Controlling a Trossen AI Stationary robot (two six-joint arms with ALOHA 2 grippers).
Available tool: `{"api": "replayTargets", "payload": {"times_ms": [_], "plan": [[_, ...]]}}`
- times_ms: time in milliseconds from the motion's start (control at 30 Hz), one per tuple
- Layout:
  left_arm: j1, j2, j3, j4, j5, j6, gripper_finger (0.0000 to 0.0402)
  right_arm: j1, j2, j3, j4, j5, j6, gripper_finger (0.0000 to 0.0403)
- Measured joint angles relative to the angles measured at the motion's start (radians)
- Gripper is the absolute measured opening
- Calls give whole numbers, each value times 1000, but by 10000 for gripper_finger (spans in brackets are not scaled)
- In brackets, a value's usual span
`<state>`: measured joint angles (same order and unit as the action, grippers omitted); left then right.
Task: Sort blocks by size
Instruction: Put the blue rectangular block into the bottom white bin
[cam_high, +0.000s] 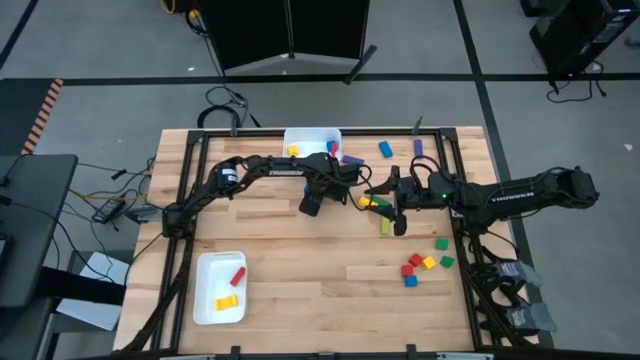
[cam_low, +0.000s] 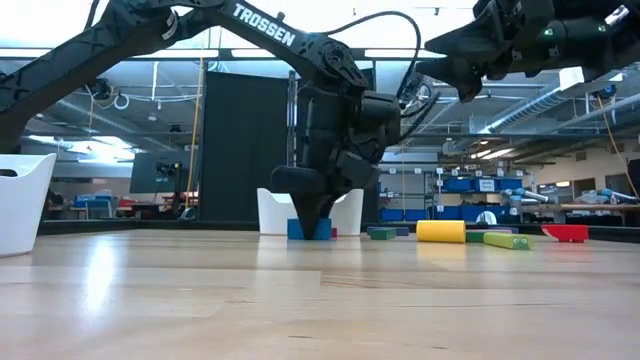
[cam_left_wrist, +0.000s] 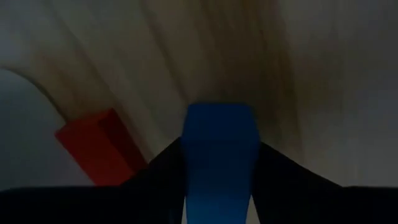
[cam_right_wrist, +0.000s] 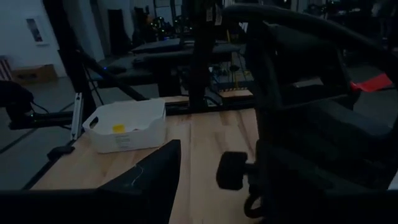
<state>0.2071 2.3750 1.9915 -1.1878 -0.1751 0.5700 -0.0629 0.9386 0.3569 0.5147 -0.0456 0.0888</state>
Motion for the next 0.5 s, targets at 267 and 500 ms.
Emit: {"api": "replayTargets", "payload": {"times_ms": [267,500], "plan": [[-65,-102,-2,26,122,-90,140,72,0,1,66,-78,-75,220],[-177,-232,-2,-159,131,-220,140,141,0,2,99,-187,-136,220]]}}
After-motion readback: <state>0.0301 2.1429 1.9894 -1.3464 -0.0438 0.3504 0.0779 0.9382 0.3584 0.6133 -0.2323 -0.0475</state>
